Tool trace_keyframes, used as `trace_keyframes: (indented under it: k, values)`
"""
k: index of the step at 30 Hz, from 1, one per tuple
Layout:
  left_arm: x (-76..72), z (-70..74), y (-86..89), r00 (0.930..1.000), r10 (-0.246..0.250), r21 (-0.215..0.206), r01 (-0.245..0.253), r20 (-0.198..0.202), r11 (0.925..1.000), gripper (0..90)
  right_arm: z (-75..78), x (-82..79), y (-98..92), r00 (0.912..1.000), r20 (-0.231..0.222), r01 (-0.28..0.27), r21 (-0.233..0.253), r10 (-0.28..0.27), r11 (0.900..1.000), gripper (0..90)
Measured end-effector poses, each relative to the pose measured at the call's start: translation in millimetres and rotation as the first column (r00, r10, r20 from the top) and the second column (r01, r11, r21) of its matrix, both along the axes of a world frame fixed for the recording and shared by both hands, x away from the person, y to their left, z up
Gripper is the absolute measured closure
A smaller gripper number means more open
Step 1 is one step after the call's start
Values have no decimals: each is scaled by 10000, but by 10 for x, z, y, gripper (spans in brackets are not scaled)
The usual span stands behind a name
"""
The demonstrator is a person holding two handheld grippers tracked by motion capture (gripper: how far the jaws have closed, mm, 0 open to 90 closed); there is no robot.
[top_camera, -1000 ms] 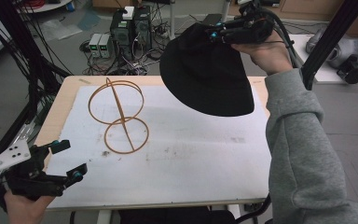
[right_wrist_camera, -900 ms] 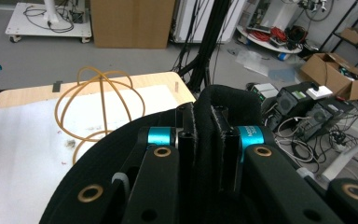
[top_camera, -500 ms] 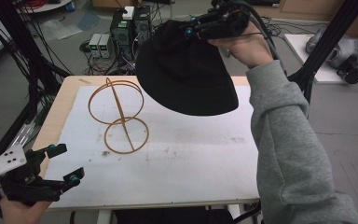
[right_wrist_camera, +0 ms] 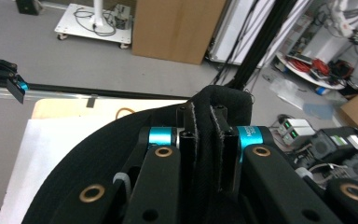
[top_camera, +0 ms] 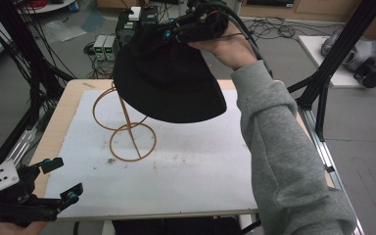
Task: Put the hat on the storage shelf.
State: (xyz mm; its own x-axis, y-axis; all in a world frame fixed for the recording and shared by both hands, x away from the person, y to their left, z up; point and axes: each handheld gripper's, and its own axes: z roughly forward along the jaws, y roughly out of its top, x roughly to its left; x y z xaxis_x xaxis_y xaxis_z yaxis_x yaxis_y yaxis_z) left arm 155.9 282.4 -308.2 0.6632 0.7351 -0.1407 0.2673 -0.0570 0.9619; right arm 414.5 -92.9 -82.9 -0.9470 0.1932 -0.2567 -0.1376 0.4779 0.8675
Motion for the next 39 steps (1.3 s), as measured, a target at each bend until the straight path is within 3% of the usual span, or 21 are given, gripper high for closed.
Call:
trace_keyframes:
  k: [17,31,39]
  values:
    - [-140,-8,0,9999,127,29,-127,-84,9999,18,-133,-83,739,9935,34,-1133,-303,1135,9931,841]
    - [-223,3,54,9994,333,-1,-333,-25,9994,18,-255,-82,1047,9899,-2,-1413,-454,1415,9889,841]
    - [-216,0,39,9995,310,72,-310,-71,9995,18,-435,-44,1184,9907,-92,-1359,-663,1355,9885,841]
